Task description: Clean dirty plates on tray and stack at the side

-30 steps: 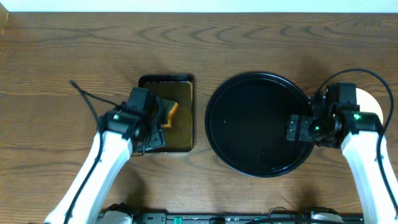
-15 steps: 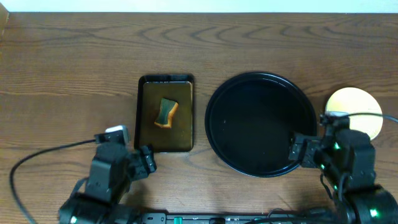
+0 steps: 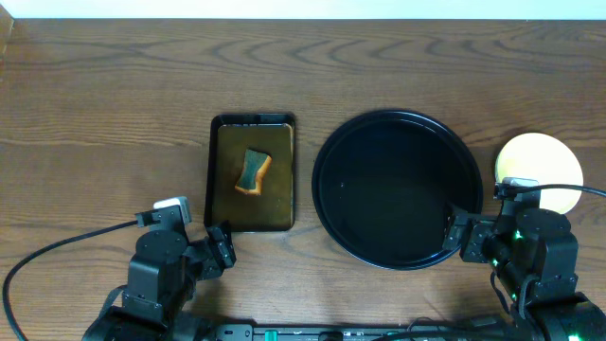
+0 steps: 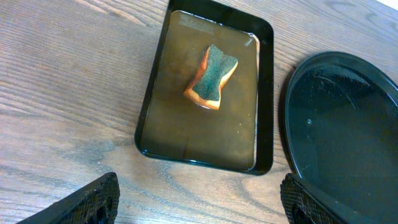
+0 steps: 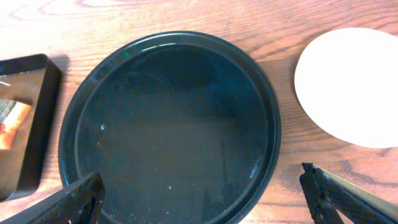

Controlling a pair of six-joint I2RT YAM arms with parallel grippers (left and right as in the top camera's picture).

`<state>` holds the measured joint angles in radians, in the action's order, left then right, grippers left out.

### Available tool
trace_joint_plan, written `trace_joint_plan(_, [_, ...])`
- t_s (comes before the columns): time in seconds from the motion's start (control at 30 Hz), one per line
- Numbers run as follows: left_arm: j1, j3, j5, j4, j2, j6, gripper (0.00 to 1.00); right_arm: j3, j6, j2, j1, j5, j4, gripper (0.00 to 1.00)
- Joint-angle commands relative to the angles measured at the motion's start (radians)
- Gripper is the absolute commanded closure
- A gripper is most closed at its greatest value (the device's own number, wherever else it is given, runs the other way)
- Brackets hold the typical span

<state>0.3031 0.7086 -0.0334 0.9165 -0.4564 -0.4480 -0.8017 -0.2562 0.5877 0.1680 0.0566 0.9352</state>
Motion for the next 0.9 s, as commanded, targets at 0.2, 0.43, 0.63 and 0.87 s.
trace_joint_plan(0.2, [0.004,-0.007,-0.016,0.003,0.001,0.009,0.16,0.008,-0.013,-0.001,0.01,0.011,0.003,0.01])
trace_joint_plan(0.43, [0.004,-0.007,-0.016,0.003,0.001,0.009,0.16,0.02,0.013,-0.061,0.004,0.048,0.008,0.01])
trace_joint_plan(0.63, [0.004,-0.007,-0.016,0.003,0.001,0.009,0.16,0.172,0.163,-0.214,-0.048,-0.021,-0.229,0.01])
trace_joint_plan(0.87, [0.004,-0.007,-0.016,0.003,0.001,0.009,0.16,0.411,0.164,-0.438,-0.071,-0.023,-0.51,0.01])
